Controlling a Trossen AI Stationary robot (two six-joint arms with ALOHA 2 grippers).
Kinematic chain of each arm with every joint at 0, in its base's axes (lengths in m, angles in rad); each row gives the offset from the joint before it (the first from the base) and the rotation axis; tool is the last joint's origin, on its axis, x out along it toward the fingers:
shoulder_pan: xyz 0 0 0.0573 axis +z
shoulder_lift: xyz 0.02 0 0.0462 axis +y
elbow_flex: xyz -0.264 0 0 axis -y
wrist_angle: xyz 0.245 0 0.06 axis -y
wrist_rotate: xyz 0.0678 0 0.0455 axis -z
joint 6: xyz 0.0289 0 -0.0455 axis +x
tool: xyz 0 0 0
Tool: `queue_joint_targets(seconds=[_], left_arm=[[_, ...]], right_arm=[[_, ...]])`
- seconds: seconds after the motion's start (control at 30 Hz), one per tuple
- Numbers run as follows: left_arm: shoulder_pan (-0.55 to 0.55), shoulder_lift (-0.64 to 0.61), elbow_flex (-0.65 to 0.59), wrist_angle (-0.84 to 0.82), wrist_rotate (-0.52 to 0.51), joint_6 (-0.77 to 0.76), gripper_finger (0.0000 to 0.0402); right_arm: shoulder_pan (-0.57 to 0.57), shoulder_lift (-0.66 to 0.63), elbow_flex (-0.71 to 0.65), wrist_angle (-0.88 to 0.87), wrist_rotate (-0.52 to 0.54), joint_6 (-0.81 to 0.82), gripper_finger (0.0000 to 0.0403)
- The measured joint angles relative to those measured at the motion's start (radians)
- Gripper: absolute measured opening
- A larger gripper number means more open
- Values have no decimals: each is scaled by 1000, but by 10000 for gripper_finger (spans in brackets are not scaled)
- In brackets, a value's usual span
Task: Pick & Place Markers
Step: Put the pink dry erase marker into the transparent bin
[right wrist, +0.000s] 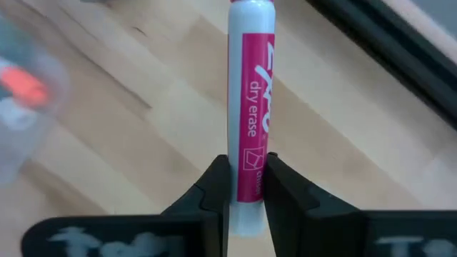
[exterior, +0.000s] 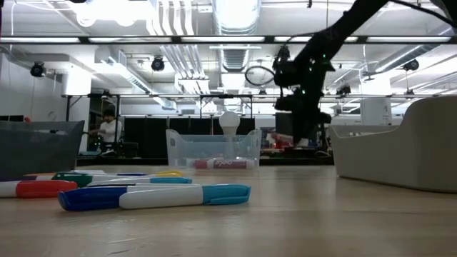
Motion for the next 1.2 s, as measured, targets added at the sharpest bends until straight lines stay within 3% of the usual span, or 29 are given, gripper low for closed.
queue_joint_targets(seconds=[0.3,0.67,1.2], left_arm=[[0,0,0,0,0,0,0],[0,0,0,-1,0,-18,0],[0,0,0,-1,0,-44,0]], right_arm=[[160,-69,98,38,0,-13,52],[425,-5,165,181,35,-18,52],[475,178,181,173,61,143,61]])
